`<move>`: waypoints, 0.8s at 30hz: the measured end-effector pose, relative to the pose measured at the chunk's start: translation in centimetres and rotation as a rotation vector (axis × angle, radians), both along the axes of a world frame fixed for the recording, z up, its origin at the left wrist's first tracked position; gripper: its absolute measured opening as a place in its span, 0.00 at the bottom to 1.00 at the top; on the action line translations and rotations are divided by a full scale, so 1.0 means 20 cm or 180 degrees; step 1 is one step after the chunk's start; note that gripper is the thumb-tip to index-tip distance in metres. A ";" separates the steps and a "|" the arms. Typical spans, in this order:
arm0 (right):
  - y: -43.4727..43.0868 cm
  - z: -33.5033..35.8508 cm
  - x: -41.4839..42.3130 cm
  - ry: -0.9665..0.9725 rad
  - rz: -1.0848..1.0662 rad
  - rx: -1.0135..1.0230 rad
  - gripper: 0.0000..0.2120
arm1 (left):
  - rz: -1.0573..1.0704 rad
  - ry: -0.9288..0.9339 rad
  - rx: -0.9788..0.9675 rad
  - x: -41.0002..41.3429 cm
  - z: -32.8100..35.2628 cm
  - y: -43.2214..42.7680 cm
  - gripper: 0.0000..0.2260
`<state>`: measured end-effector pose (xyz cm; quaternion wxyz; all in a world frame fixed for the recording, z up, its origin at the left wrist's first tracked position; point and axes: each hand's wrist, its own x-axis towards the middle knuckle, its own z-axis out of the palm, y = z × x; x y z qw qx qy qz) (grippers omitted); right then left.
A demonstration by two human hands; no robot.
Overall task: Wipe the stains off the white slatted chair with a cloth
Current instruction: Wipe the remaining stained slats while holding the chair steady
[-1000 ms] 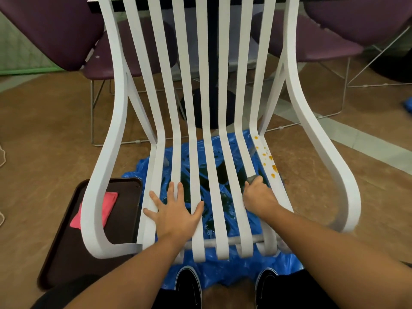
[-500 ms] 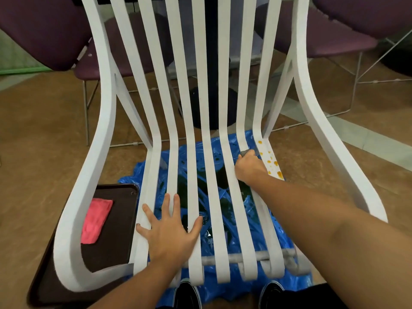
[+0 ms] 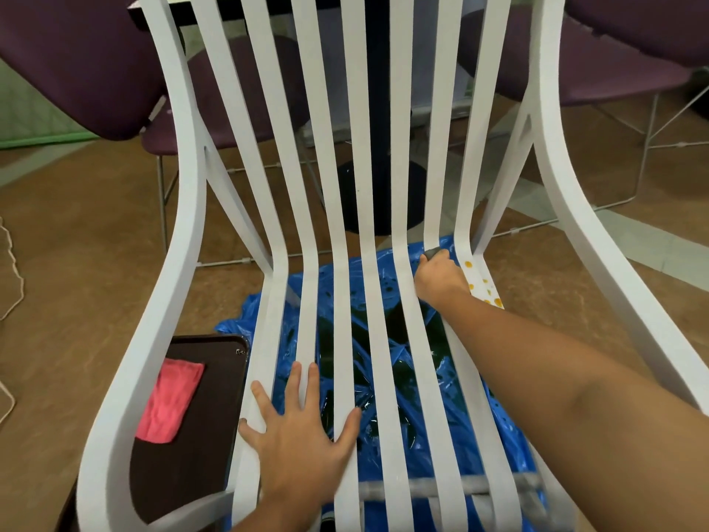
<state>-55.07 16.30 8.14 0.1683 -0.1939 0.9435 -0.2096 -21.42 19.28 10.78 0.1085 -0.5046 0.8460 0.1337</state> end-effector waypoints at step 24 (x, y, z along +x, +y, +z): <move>0.23 0.02 0.19 0.0652 0.0612 0.0797 0.19 | -0.0058 0.0144 -0.0095 -0.01 0.00 0.00 0.42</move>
